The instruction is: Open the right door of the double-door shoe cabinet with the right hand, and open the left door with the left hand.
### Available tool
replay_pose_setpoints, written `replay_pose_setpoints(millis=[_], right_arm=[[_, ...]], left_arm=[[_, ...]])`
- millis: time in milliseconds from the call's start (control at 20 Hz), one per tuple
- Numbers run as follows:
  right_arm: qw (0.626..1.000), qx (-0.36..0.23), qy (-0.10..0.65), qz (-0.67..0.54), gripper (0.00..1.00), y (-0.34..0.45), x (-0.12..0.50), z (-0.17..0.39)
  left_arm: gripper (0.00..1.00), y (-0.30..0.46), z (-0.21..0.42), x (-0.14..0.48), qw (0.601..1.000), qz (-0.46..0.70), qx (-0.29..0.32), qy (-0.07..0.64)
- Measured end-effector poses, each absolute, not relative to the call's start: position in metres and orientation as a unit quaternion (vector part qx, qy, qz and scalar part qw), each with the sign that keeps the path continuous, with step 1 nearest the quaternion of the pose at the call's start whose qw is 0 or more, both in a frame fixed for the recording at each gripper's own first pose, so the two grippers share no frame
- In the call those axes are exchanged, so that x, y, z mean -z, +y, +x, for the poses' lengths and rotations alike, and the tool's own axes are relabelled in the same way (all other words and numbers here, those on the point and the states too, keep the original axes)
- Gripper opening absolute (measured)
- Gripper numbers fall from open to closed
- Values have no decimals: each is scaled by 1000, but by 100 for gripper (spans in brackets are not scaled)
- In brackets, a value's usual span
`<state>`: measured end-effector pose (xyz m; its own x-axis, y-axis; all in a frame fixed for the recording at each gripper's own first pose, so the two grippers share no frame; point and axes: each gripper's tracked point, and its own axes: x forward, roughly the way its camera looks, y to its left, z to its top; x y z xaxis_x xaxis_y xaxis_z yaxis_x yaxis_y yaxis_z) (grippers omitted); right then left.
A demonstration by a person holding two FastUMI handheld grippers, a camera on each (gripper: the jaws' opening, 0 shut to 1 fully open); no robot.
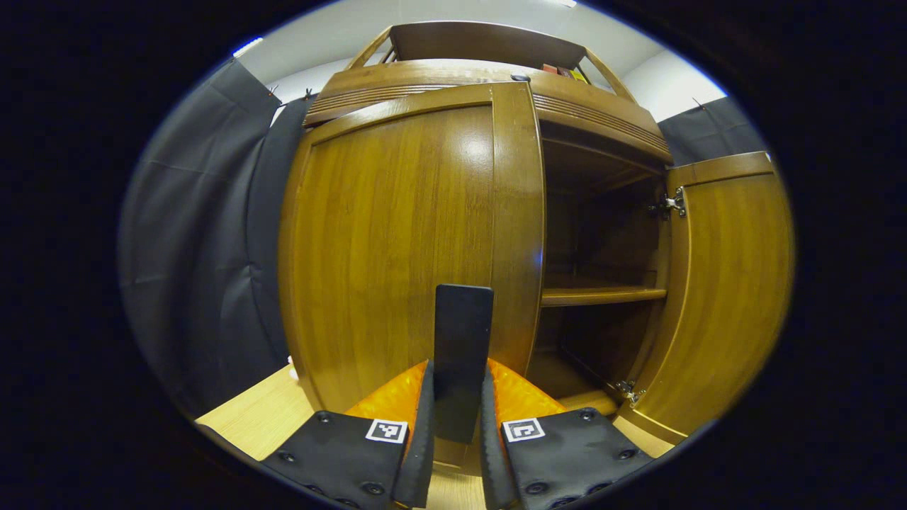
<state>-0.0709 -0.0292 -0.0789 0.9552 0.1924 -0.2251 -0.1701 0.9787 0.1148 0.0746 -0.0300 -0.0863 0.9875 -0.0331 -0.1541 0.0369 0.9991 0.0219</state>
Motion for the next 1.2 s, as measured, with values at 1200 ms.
replay_pose_setpoints(millis=[1200], right_arm=[[992, -82, 92, 27, 85, 80, 58, -60]], left_arm=[[12, 157, -38, 45, 998, 59, -20, 27]])
